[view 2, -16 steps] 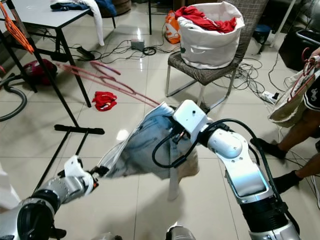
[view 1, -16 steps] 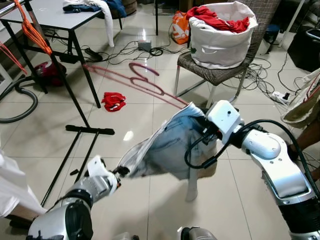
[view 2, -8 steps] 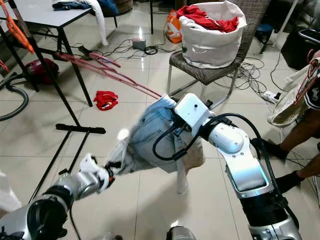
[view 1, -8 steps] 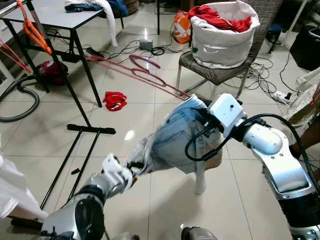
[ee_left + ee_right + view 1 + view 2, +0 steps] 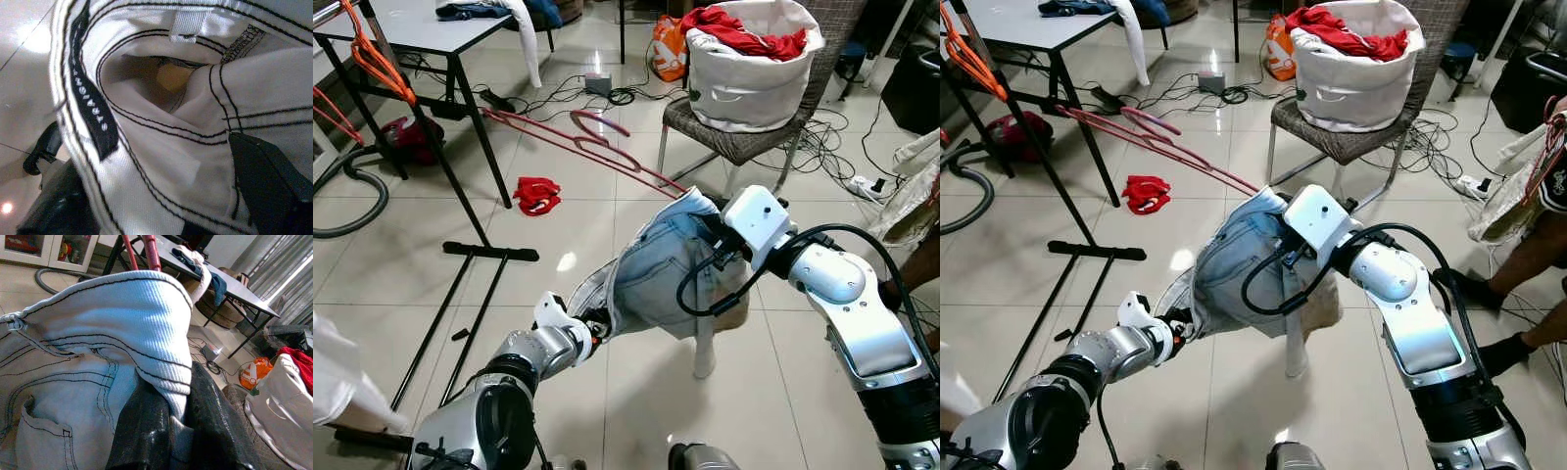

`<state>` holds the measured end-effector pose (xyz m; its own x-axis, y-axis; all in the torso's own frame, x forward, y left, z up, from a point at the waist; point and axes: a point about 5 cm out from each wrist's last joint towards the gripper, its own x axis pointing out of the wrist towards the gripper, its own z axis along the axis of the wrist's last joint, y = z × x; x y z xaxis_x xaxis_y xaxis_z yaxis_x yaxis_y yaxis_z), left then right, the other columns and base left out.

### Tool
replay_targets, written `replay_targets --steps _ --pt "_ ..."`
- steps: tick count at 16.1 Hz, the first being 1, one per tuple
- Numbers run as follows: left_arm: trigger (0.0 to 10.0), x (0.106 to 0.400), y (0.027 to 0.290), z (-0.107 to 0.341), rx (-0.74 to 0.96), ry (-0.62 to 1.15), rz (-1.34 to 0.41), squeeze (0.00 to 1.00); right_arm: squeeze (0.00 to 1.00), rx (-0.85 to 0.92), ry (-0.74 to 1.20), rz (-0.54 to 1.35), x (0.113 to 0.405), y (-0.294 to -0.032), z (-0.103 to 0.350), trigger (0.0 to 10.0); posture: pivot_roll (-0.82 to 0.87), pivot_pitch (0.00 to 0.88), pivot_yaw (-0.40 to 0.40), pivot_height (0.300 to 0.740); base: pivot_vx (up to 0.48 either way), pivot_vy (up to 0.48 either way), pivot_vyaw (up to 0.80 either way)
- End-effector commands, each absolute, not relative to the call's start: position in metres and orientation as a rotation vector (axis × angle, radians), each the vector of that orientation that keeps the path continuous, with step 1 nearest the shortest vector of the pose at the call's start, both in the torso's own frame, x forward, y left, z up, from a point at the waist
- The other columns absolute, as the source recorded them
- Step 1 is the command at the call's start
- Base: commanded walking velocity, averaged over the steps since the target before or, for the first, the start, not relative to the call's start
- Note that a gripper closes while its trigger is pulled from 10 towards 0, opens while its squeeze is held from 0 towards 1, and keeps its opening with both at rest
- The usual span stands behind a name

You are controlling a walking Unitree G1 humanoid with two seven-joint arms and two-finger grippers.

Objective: Hang hanger

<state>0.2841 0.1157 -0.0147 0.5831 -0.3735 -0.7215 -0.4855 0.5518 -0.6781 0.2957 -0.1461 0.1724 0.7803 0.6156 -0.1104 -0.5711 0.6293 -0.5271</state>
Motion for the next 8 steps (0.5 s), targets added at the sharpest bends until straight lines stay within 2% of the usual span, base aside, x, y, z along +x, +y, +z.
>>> replay_targets --steps 1,6,8 --pt "0.0 0.290 0.115 -0.010 -1.047 0.963 0.083 0.00 0.20 -0.566 -0.161 0.647 0.297 -0.148 0.187 10.0 -0.17 0.044 0.065 0.740 0.000 0.000 0.00" --pt "0.0 0.297 0.123 -0.005 -1.046 0.876 0.114 0.00 0.20 -0.559 -0.148 0.647 0.299 -0.148 0.183 10.0 -0.17 0.044 0.061 0.740 0.000 0.000 0.00" --pt "0.0 0.298 0.135 -0.007 -0.991 0.824 0.142 0.00 0.20 -0.555 -0.140 0.644 0.300 -0.149 0.182 10.0 -0.17 0.044 0.060 0.740 0.000 0.000 0.00"
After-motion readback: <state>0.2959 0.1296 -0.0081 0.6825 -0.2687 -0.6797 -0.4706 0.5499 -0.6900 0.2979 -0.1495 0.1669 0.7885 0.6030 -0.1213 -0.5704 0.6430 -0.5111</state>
